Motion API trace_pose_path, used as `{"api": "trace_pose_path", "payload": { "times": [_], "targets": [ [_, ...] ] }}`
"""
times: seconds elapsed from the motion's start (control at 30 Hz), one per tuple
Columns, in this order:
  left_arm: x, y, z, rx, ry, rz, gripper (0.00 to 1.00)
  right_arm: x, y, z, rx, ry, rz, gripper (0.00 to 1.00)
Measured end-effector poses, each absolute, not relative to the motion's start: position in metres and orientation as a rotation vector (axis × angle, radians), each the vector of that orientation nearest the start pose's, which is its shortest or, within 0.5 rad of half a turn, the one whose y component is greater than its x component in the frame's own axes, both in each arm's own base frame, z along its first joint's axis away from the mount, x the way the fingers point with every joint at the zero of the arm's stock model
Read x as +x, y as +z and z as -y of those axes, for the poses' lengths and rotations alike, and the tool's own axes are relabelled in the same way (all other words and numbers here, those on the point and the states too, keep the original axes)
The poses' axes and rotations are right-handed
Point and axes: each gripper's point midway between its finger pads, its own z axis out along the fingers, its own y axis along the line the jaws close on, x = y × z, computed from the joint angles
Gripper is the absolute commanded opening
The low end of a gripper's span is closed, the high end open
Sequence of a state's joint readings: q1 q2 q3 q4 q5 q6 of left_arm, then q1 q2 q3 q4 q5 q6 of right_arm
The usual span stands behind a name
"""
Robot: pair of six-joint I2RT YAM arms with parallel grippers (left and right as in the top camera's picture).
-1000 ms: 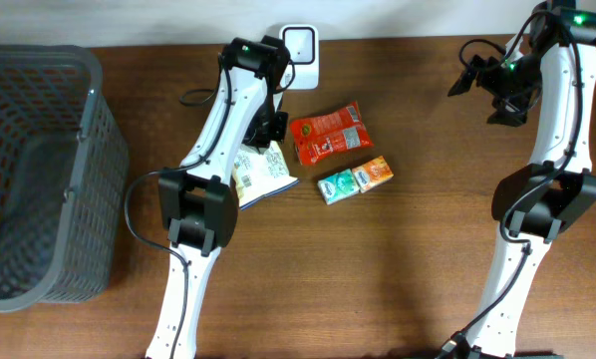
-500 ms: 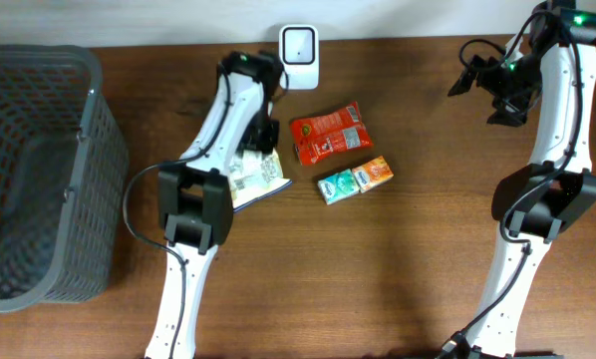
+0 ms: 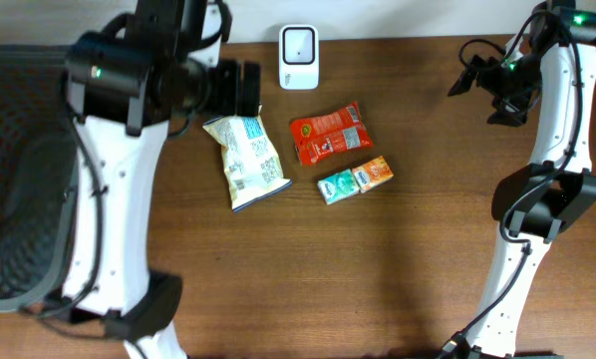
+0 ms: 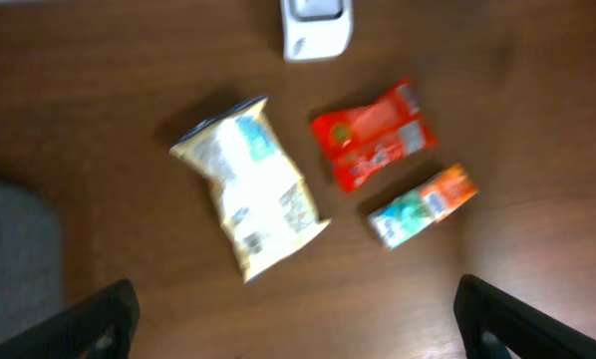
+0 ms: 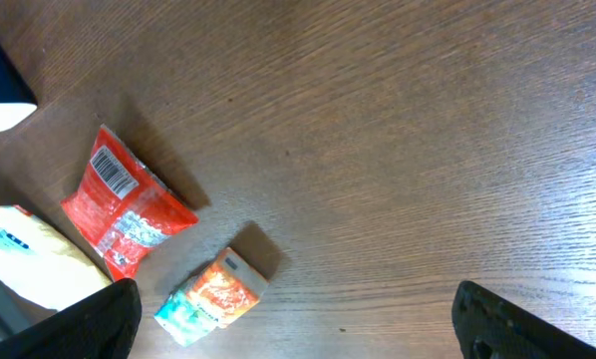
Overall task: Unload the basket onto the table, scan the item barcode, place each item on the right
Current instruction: 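Set the yellow bag down upright and retract the left arm, then reach the right gripper to the red bag and grasp it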
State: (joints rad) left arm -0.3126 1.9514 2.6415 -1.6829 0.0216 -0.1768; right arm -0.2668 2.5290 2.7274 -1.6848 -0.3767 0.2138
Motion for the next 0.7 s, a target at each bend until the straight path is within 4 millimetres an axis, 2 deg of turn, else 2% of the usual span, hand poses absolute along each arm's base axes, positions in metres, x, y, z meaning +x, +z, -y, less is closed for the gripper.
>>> {"api": "trace_pose_path", "payload": {
  "times": [0.03,0.1,0.17,0.23,0.27,0.57,0.7],
  "targets": [
    [0.366,0.344,0.116,0.17,-0.162,-2.633,0.99,0.484,0.139,0.067,0.69,0.567,-2.915,0.99],
    [0.361,0.328,0.102,0.104,-0.115,-2.693,0.99,0.484,0.139,0.067,0.691,0.567,-2.915,0.99],
    [0.37,0.314,0.07,-0.056,-0.06,-2.726,0.99,0.484,0.139,0.067,0.689,0.567,-2.915,0.98],
    [0.378,0.316,0.048,-0.157,-0.036,-2.701,0.99,0.484,0.139,0.067,0.689,0.567,-2.915,0.99],
    [0.38,0.317,0.042,-0.18,-0.033,-2.694,0.99,0.484,0.139,0.067,0.69,0.567,-2.915,0.98],
    [0.384,0.318,0.041,-0.19,-0.037,-2.677,0.99,0.484,0.139,0.067,0.69,0.567,-2.915,0.99],
    [0.384,0.318,0.041,-0.19,-0.037,-2.677,0.99,0.504,0.143,0.071,0.663,0.561,-2.833,0.99]
  ]
}}
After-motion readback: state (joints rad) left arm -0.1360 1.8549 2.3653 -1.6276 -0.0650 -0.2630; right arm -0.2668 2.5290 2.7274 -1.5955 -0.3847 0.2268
